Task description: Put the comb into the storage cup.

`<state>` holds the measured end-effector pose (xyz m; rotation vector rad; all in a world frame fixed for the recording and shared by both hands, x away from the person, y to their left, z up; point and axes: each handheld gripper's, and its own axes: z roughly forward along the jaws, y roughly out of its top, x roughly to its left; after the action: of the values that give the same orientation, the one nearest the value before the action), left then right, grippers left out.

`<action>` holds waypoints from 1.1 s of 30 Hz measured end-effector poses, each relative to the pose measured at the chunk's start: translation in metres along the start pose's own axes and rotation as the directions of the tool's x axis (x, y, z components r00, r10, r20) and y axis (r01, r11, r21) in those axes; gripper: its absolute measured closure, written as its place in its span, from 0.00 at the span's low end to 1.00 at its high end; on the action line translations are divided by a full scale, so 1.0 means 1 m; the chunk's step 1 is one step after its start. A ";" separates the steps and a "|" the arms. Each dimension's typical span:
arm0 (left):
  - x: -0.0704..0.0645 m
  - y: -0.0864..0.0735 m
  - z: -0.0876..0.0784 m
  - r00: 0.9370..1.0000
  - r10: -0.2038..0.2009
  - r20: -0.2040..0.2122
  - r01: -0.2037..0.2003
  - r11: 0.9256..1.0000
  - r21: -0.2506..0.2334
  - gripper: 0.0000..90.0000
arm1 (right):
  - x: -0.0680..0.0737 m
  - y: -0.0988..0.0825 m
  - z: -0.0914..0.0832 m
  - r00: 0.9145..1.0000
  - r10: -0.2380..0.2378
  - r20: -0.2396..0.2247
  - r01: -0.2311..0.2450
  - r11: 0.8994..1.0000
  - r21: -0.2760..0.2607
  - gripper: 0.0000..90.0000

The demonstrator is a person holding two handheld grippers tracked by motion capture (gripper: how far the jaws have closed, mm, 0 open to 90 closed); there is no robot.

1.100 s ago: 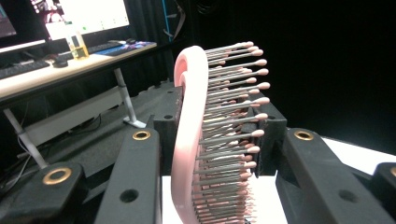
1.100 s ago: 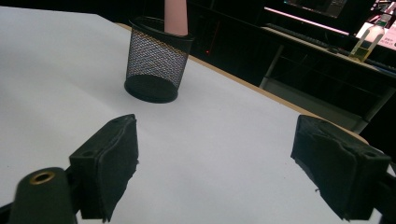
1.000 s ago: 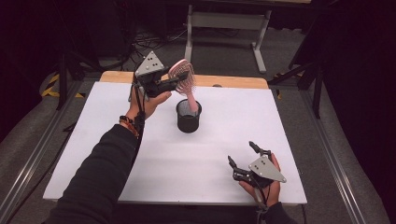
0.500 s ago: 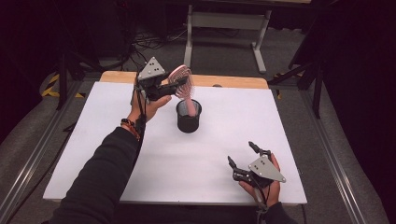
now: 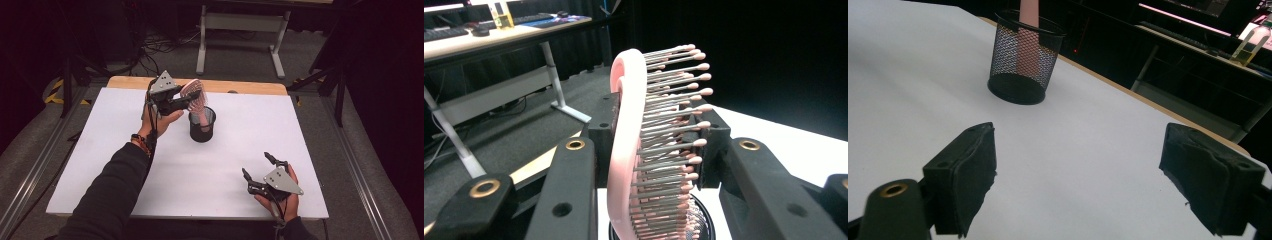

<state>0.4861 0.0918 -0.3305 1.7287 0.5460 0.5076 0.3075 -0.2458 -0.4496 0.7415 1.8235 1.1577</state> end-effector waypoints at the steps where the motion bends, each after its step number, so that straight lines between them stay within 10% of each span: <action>1: 0.000 -0.002 0.001 1.000 -0.004 0.000 0.004 1.000 0.000 0.70 | 0.000 0.000 0.000 1.000 -0.002 -0.003 0.002 1.000 0.002 0.17; 33: 0.016 -0.038 0.004 0.992 -0.126 -0.020 0.126 0.992 -0.018 0.67 | 0.003 -0.002 0.004 1.000 -0.030 0.000 0.030 0.999 0.033 0.18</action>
<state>0.4979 0.1062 -0.3678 1.6628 0.6601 0.4402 0.3095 -0.2424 -0.4533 0.7302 1.8513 1.1105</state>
